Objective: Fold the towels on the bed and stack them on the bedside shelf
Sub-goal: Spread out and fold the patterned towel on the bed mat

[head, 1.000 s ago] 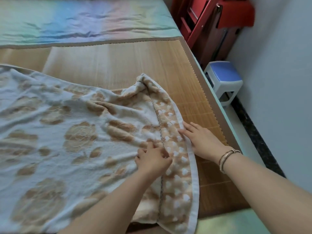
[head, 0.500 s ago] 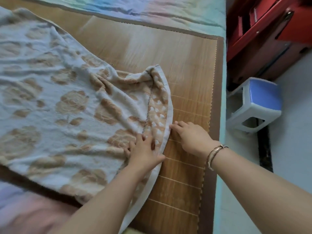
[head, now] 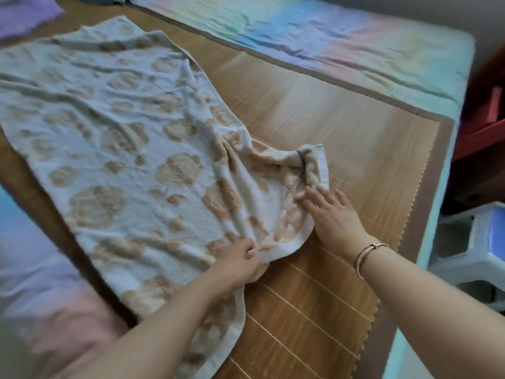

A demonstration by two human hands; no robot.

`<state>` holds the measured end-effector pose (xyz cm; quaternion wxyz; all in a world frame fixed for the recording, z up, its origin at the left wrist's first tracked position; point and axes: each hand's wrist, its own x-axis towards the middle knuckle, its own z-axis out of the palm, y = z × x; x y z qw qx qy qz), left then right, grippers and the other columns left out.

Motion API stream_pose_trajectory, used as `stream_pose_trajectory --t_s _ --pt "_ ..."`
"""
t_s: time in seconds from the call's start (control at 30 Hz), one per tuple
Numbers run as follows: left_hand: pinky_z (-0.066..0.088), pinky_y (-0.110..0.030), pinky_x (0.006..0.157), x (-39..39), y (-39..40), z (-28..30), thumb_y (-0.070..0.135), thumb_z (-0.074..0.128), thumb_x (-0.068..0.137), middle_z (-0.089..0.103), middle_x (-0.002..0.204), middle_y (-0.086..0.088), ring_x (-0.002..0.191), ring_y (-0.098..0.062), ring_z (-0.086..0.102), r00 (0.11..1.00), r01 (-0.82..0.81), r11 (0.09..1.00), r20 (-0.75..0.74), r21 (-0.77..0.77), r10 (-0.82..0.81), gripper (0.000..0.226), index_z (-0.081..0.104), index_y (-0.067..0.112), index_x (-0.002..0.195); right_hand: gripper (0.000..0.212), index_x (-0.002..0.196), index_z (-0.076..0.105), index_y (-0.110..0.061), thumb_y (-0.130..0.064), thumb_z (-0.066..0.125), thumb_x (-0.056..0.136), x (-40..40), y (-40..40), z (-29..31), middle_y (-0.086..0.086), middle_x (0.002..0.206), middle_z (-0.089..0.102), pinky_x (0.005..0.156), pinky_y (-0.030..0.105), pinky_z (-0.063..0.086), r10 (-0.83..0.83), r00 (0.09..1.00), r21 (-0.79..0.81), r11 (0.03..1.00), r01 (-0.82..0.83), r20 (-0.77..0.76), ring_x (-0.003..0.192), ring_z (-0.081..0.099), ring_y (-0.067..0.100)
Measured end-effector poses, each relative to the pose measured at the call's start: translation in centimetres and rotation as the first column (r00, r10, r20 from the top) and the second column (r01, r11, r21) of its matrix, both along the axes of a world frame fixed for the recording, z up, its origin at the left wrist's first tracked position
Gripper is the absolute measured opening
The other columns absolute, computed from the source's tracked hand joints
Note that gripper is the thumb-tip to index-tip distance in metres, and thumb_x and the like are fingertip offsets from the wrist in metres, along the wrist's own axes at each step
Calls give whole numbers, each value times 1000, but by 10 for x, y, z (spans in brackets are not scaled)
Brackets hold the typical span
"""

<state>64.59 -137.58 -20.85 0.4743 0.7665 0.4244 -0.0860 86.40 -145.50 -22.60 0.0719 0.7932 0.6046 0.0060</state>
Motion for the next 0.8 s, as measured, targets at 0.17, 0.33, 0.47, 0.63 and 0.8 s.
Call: stream_pose_trajectory --t_s 0.17,0.33,0.47,0.63,0.8 --pt "35 -27 68 -8 -40 12 25 61 72 42 96 11 91 -13 44 990 48 944 -142 327 -1 34 34 32 91 53 144 31 -18 -14 43 92 26 25 4 3 146 39 117 42 16 163 986 -105 980 -167 -45 139 30 25" --pt "44 -32 85 -27 -73 7 0 54 79 33 125 0 114 -24 39 807 -180 821 -397 541 438 59 28 24 127 59 110 61 -8 -4 80 54 37 21 30 8 87 67 81 39 52 411 910 -79 910 -407 46 74 68 29" --pt "45 -33 68 -54 -86 21 -4 50 77 41 110 -2 96 -23 47 730 -294 780 -398 553 556 35 42 23 99 46 129 42 -15 -1 51 85 55 0 57 5 122 56 79 32 49 488 873 -60 871 -488 -25 106 61 25" --pt "47 -29 75 -68 -99 45 6 45 81 58 106 5 103 -21 57 825 -211 833 -365 512 433 25 53 28 91 38 128 39 -21 -17 43 90 76 -13 105 -1 113 59 49 31 43 532 843 -78 840 -537 -79 80 65 26" --pt "41 -29 63 -63 -120 63 15 43 84 50 82 10 86 -16 56 887 -135 912 -363 387 285 21 40 29 69 42 131 35 -25 -25 47 91 84 -25 115 -6 112 64 65 31 46 490 870 -321 833 -450 51 96 65 23"
